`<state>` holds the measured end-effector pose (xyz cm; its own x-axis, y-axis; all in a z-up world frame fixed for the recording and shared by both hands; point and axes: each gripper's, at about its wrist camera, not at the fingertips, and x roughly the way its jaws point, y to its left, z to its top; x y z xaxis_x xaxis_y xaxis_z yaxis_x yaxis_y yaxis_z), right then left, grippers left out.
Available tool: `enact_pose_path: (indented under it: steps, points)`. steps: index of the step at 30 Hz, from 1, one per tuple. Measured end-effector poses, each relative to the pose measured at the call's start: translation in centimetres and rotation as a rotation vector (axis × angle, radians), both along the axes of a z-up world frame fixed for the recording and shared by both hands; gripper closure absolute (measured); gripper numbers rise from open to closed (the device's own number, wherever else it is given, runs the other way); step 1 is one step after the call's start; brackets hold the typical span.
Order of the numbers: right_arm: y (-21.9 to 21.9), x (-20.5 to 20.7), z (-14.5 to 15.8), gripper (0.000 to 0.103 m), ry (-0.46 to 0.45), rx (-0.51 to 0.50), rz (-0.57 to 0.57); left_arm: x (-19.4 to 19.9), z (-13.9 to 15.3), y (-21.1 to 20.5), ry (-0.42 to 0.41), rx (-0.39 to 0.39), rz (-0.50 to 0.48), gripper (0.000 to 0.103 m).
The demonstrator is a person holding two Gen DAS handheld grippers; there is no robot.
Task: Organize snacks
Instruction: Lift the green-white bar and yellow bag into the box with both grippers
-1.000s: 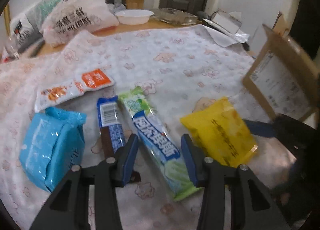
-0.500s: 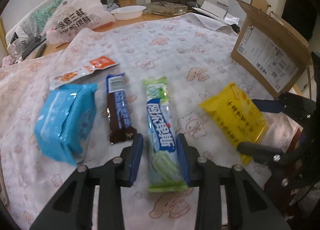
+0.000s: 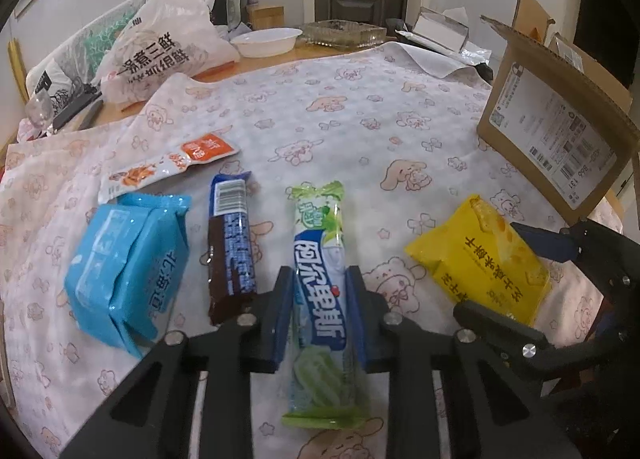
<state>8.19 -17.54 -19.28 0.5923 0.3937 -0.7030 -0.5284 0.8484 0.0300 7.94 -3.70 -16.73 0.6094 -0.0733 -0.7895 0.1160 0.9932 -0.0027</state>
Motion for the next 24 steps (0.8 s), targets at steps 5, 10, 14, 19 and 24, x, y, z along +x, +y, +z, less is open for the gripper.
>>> enact_pose_path:
  steps: [5, 10, 14, 19, 24]
  points:
    - [0.3, -0.9, 1.2, 0.036, -0.034, 0.007, 0.038, -1.3, 1.1, 0.6, -0.02, -0.014, 0.014, 0.08]
    - [0.8, -2.6, 4.3, 0.036, -0.106, 0.038, 0.091, -3.3, 3.8, 1.6, -0.084, -0.027, 0.04, 0.08]
    - [1.0, -4.0, 7.2, 0.036, -0.162, 0.061, 0.137, -5.2, 7.4, 1.9, -0.164, -0.02, 0.059, 0.08]
    - [-1.7, -5.2, 11.8, 0.036, -0.279, 0.111, 0.114, -6.5, 12.9, 0.0, -0.266, -0.023, 0.016, 0.08]
    - [-7.7, -4.2, 14.6, 0.036, -0.349, 0.134, -0.002, -5.7, 17.5, -4.9, -0.341, -0.064, -0.092, 0.08]
